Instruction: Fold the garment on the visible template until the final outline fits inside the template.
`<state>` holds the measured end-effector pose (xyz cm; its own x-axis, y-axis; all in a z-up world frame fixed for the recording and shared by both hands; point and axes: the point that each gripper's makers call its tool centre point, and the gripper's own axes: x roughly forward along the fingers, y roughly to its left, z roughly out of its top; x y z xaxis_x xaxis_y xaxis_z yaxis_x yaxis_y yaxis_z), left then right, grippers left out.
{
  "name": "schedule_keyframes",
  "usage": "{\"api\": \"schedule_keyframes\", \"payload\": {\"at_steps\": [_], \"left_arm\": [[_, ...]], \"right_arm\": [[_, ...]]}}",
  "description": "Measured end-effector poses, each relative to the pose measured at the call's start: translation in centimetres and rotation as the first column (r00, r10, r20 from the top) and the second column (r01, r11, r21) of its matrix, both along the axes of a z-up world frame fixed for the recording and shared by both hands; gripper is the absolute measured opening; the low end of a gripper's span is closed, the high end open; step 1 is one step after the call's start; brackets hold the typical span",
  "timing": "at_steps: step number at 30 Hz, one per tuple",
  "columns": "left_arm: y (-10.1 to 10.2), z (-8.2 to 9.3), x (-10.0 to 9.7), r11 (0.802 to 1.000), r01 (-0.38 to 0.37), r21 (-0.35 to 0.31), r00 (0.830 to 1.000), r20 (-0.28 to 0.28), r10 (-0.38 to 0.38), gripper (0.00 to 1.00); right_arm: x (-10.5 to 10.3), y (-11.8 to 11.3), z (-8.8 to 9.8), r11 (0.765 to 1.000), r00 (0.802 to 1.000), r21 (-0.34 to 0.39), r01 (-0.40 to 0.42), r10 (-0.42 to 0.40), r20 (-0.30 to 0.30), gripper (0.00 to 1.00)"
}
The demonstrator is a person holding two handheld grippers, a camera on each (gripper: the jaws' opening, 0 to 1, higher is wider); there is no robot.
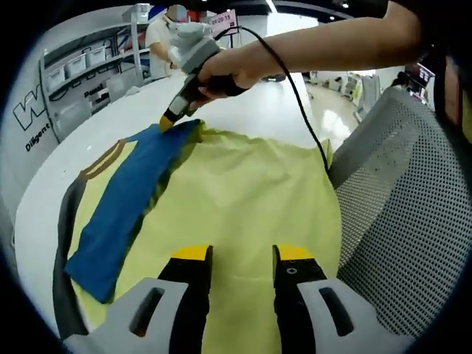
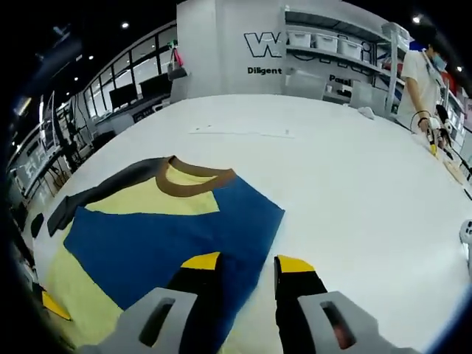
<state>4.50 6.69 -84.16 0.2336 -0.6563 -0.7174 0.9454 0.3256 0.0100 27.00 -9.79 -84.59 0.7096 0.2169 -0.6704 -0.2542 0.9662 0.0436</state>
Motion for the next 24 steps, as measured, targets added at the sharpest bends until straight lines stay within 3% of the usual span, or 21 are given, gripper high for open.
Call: {"api": "schedule_keyframes", "payload": {"at_steps": [6,11,17,20,23,24], "left_arm": [[-0.1,-0.8,-0.1,1.0,-0.007,0.005,1.0,-0.014,0.007,0.27],[-0.4,-0.9,-0.1,1.0,-0.012,-0.012,1.0,-0.019,0.012,0.25],[-0.9,-0.9,0.1,1.0,-0.025,-0.018,1.0,-0.007,0.024,0.2],[-1.1,-0.9,0.2,0.999,-0.028,-0.025,1.0,0.0,0.028,0.14],[-1.5,-1.0,0.2,0.997,-0.054,-0.055,0.998,-0.019,0.053,0.05],[-1.5,-1.0,0.4,0.996,-0.063,-0.06,0.998,-0.011,0.062,0.02]], "right_arm": [[1.4,0.1,0.0,0.999,0.999,-0.038,-0.039,0.04,0.035,0.17],[1.6,0.3,-0.3,0.996,0.998,-0.067,-0.057,0.059,0.026,0.19],[1.7,1.0,-0.4,0.99,0.994,-0.097,-0.098,0.102,0.035,0.09],[1.8,1.5,-0.4,0.985,0.991,-0.122,-0.121,0.127,0.042,0.01],[2.1,1.3,-0.4,0.968,0.984,-0.198,-0.154,0.168,0.056,0.0],[2.0,1.4,-0.5,0.971,0.986,-0.185,-0.15,0.161,0.047,0.0]]}}
